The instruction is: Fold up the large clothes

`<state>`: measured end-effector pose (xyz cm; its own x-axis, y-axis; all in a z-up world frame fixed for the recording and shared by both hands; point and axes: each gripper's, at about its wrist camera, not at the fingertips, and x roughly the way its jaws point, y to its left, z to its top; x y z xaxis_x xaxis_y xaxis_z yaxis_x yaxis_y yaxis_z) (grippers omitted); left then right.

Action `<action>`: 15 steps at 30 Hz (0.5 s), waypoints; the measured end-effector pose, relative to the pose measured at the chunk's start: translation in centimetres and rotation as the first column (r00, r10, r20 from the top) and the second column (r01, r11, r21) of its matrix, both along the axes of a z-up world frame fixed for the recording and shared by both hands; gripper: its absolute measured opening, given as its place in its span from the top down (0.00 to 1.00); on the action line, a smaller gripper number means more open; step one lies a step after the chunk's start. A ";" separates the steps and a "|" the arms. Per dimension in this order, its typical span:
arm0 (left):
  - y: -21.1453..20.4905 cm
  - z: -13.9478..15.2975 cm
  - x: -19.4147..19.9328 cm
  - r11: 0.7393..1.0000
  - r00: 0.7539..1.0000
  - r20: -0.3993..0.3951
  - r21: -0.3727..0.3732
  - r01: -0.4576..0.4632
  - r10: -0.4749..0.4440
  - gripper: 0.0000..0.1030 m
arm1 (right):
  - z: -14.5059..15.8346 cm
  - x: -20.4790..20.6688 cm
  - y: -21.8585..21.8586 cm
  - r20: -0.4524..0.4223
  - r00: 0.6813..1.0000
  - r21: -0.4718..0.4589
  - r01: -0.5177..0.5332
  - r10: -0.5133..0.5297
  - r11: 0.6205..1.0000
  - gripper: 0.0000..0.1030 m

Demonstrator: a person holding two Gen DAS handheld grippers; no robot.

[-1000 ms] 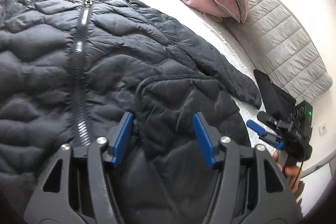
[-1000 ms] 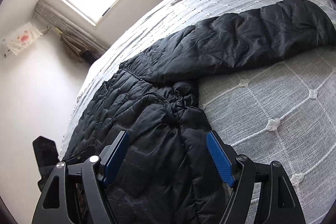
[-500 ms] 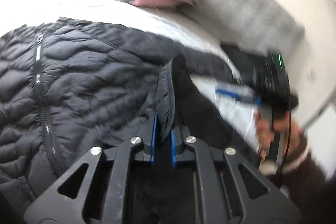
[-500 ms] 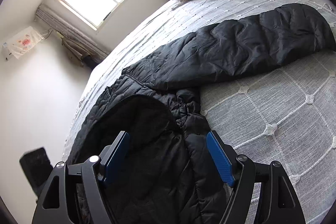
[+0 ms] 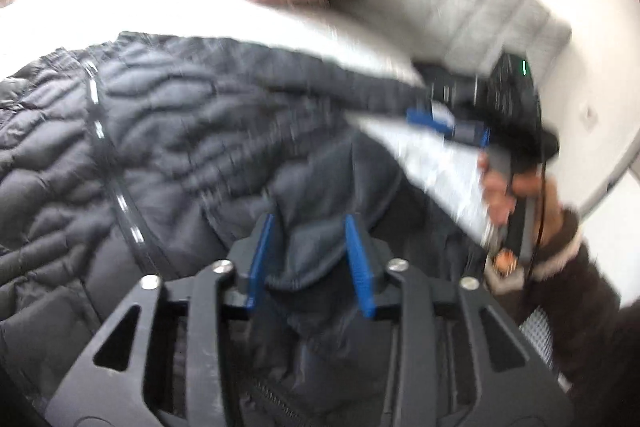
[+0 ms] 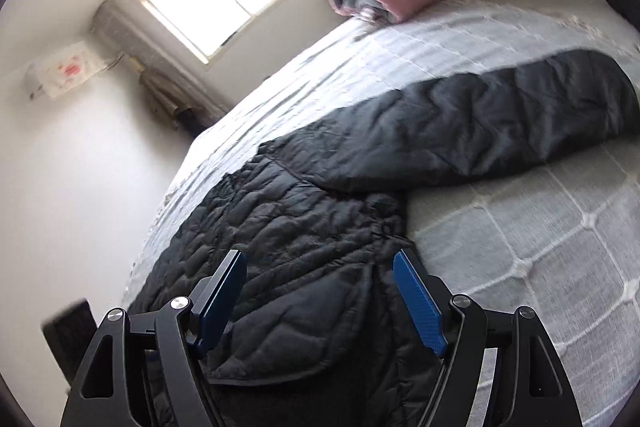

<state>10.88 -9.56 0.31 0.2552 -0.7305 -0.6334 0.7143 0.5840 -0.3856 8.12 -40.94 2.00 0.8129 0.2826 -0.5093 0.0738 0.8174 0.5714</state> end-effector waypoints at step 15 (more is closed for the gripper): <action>-3.2 -3.6 -1.7 0.964 0.997 -0.043 0.262 -0.047 0.060 0.42 | -3.6 1.7 4.7 -0.318 0.943 -0.237 -0.183 0.101 0.954 0.33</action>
<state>9.22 -12.77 -3.33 0.2528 -0.5245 -0.8130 0.6631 0.7058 -0.2492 9.78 -36.27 -1.62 0.5724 0.2085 -0.7930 0.0798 0.9484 0.3069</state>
